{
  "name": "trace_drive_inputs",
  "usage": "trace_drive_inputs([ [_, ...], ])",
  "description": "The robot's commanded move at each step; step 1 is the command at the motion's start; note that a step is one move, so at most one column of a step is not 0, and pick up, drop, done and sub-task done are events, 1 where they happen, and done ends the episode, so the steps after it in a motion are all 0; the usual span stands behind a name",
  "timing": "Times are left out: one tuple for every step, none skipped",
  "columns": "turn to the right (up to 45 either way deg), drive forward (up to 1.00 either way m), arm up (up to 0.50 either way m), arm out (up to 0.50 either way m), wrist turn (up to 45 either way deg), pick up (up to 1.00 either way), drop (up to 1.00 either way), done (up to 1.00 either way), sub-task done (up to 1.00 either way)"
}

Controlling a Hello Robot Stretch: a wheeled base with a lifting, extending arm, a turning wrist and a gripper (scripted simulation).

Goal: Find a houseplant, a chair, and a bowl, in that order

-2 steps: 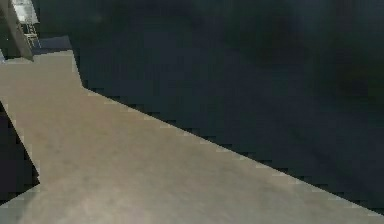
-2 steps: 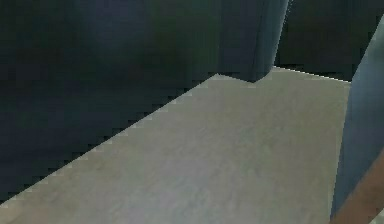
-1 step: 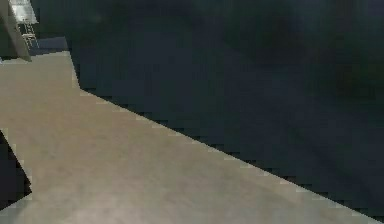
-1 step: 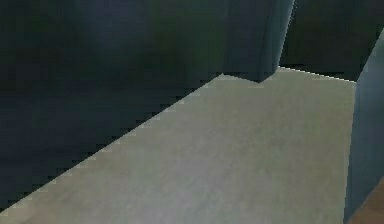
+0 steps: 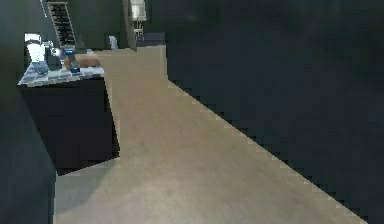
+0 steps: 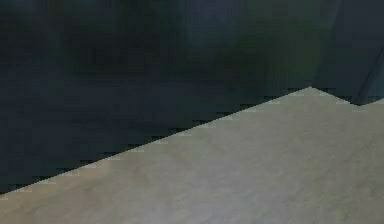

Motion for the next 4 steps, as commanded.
trace_drive_inputs([
  [0.0, 0.55, 0.0, 0.0, 0.0, 0.0, 0.0, 0.0, 0.0],
  [-6.0, 0.0, 0.0, 0.0, 0.0, 0.0, 0.0, 0.0, 0.0],
  [0.0, 1.0, 0.0, 0.0, 0.0, 0.0, 0.0, 0.0, 0.0],
  [0.0, 0.25, 0.0, 0.0, 0.0, 0.0, 0.0, 0.0, 0.0],
])
